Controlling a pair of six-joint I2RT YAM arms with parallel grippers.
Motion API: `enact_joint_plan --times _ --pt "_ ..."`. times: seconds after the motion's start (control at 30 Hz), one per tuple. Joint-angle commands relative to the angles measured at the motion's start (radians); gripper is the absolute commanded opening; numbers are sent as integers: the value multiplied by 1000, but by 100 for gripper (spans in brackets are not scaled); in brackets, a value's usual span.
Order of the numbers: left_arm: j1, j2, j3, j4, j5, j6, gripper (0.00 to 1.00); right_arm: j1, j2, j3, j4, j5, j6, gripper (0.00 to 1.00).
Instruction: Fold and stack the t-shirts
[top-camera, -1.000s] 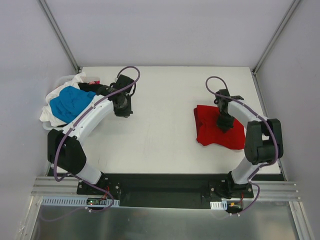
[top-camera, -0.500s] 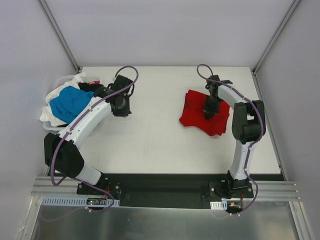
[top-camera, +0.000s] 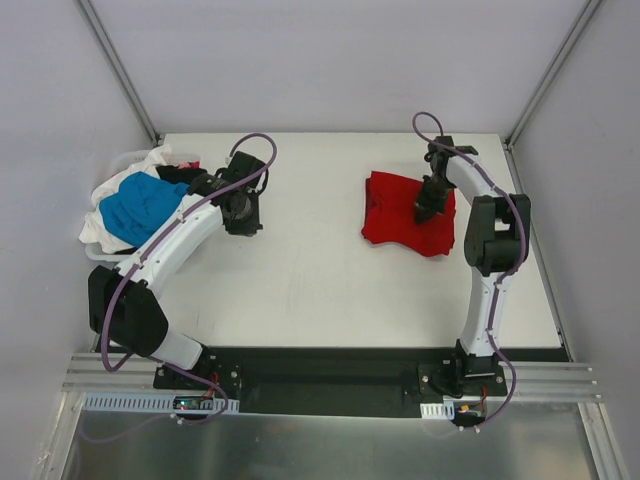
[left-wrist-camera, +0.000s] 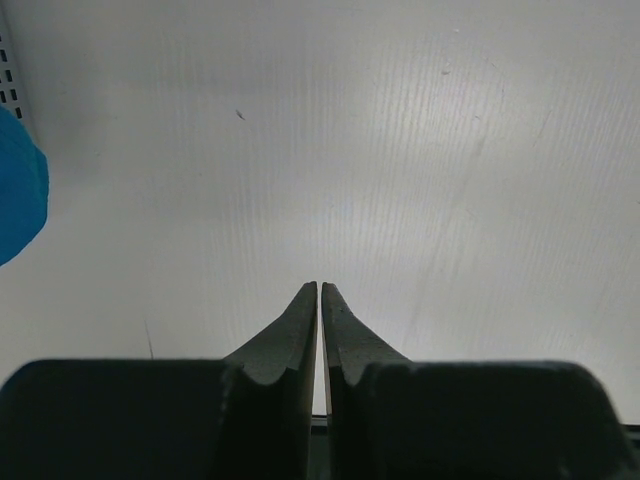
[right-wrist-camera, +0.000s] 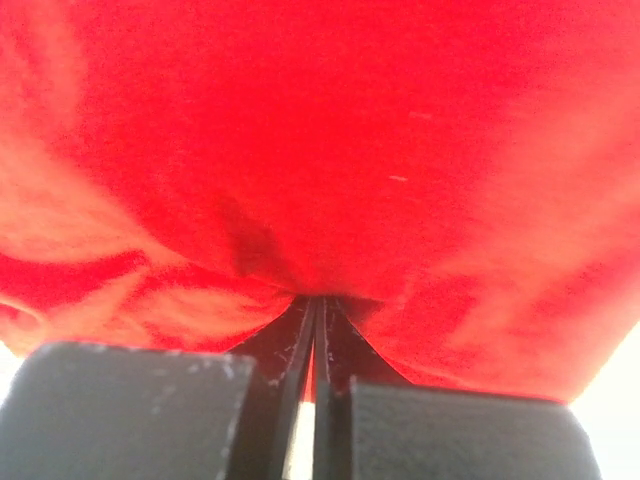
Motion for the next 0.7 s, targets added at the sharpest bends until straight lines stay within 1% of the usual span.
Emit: enact_joint_plan --times 0.0,0.07,0.13,0.17,0.2,0.23,0.27,0.33,0.37,0.4,0.5,0.6,0.67 --pt "4 -5 8 -17 39 -30 5 -46 9 64 -43 0 -25 1" --pt "5 -3 15 -17 45 -33 5 -52 3 67 -44 -17 -61 1" --pt "4 -10 18 -14 44 -38 5 -48 -64 45 -41 -17 -92 1" --pt "4 -13 18 -15 41 -39 5 -41 -93 11 -38 -16 -95 1" --pt "5 -22 16 -15 41 -41 5 -26 -169 -14 -37 -14 -97 1" --pt "4 -26 15 -15 38 -41 5 -18 -207 -38 -38 -16 -92 1" --pt "5 -31 10 -15 36 -44 5 -8 -246 -92 -38 -19 -85 1" --pt "4 -42 8 -15 30 -44 6 37 -340 -149 -35 -10 -72 1" --pt "4 -42 7 -15 28 -44 6 55 -359 -210 -31 -5 -60 1" --pt "4 -39 4 -15 25 -45 6 83 -371 -239 -31 3 -54 1" --pt "4 -25 2 -14 27 -50 6 101 -396 -366 -3 15 -26 1" --pt "4 -14 10 -12 31 -50 6 100 -387 -420 18 21 -25 1" --pt "5 -11 15 -13 24 -44 6 86 -354 -422 23 20 -31 1"
